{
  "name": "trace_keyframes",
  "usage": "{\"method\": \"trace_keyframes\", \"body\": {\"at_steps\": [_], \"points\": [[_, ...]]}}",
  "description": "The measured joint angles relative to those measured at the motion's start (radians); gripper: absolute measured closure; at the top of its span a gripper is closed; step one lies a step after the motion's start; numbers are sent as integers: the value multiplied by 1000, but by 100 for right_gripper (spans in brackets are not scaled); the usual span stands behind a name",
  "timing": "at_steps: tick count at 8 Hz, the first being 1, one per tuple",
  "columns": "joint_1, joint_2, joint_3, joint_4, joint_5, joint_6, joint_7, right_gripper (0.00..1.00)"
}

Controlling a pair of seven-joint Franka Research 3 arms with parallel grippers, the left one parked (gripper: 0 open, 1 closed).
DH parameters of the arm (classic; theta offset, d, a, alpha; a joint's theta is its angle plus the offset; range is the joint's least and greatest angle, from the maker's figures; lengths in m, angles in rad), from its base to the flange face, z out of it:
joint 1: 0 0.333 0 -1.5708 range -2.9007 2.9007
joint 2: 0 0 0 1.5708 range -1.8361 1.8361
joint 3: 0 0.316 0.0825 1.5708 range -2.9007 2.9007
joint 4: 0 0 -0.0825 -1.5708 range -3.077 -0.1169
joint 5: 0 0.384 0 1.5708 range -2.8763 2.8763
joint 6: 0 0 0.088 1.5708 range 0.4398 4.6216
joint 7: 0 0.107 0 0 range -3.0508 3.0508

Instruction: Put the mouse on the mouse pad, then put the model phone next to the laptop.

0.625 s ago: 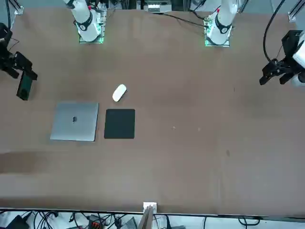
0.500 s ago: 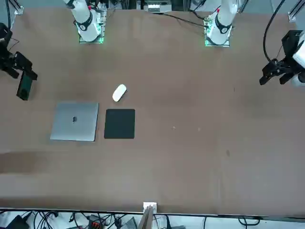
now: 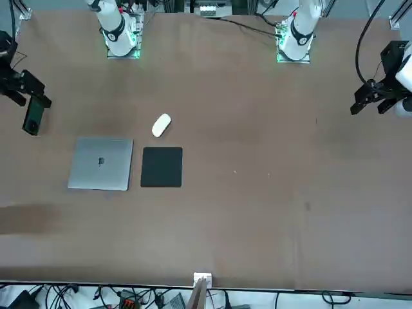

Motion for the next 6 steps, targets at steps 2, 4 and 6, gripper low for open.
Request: {"method": "trace_keyframes", "body": {"at_steps": [2, 4, 6], "points": [[10, 1, 0, 0, 0, -9, 0, 0], [22, 9, 1, 0, 0, -12, 0, 0], [28, 23, 1, 1, 0, -53, 0, 0]]}}
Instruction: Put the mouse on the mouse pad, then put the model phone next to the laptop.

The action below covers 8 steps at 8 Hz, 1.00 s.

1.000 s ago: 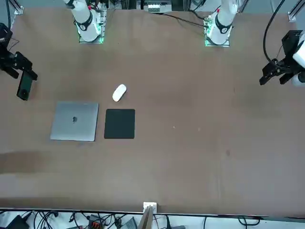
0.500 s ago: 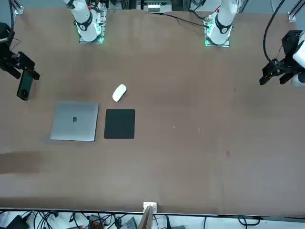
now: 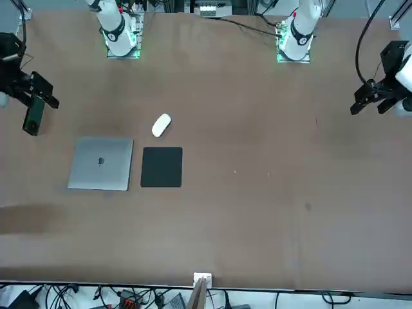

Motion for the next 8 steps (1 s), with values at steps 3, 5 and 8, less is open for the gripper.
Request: {"method": "trace_keyframes", "body": {"at_steps": [3, 5, 8], "points": [[68, 94, 2, -10, 39, -197, 16, 0], [142, 191, 5, -16, 94, -210, 130, 0], [218, 251, 5, -142, 227, 27, 444, 0]]}}
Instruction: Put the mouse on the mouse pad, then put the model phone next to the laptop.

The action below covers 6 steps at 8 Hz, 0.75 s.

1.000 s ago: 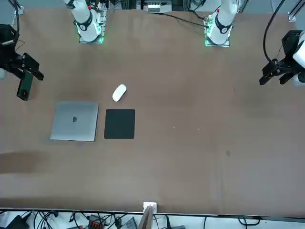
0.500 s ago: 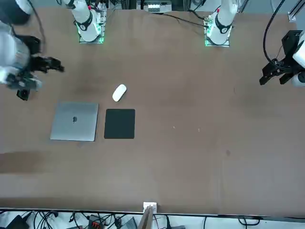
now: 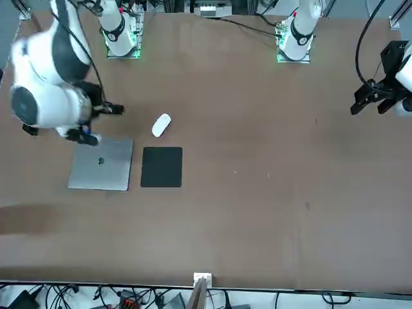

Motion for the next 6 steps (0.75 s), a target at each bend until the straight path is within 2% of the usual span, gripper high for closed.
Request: {"method": "trace_keyframes", "body": {"at_steps": [2, 6], "points": [[83, 2, 2, -147, 34, 259, 216, 0], [234, -2, 4, -445, 39, 756, 408, 0]]}}
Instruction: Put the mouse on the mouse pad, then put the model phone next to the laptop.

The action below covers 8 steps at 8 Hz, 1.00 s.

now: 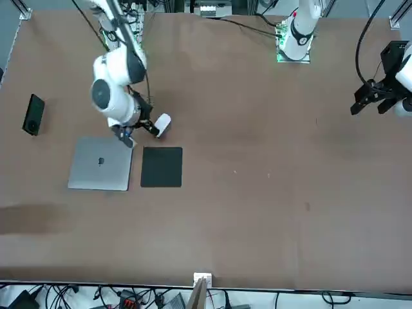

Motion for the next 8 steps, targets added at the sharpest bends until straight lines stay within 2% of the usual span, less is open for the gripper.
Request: {"method": "trace_keyframes", "body": {"at_steps": [2, 5, 8], "points": [[31, -2, 0, -86, 1, 134, 101, 0], [74, -11, -1, -179, 1, 270, 144, 0], [93, -12, -1, -221, 1, 299, 153, 0]]}}
